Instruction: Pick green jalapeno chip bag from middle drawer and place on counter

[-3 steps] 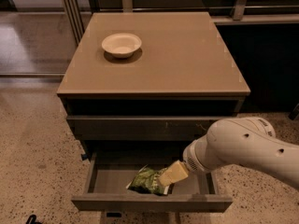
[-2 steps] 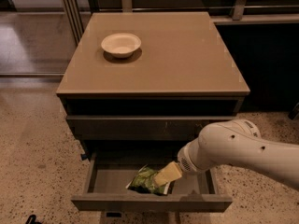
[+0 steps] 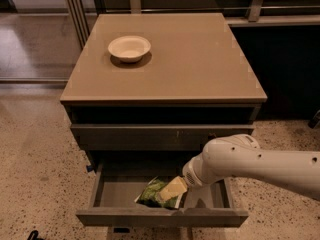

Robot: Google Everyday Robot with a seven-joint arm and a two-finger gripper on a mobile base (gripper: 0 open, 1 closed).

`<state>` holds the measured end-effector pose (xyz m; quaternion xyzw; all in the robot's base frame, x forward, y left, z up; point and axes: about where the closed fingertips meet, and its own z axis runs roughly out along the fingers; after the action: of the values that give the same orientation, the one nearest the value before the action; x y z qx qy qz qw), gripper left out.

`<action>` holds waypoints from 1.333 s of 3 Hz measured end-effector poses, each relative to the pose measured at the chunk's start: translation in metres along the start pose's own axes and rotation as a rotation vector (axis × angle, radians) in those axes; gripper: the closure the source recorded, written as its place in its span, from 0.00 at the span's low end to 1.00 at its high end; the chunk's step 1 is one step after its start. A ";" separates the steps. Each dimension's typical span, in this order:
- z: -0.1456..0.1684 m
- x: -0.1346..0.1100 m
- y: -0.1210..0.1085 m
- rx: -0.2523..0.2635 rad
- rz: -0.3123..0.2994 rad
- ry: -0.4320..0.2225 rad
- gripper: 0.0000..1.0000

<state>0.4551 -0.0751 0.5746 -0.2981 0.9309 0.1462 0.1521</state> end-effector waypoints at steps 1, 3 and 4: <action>0.003 0.000 0.000 -0.005 -0.001 0.003 0.00; 0.058 0.008 -0.008 -0.041 0.158 -0.039 0.00; 0.112 0.006 -0.030 -0.078 0.287 -0.016 0.00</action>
Offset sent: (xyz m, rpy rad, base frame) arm -0.0093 0.0153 -0.0336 0.0740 0.0113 -0.0956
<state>0.4905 -0.0608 0.4649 -0.1664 0.9563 0.2050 0.1255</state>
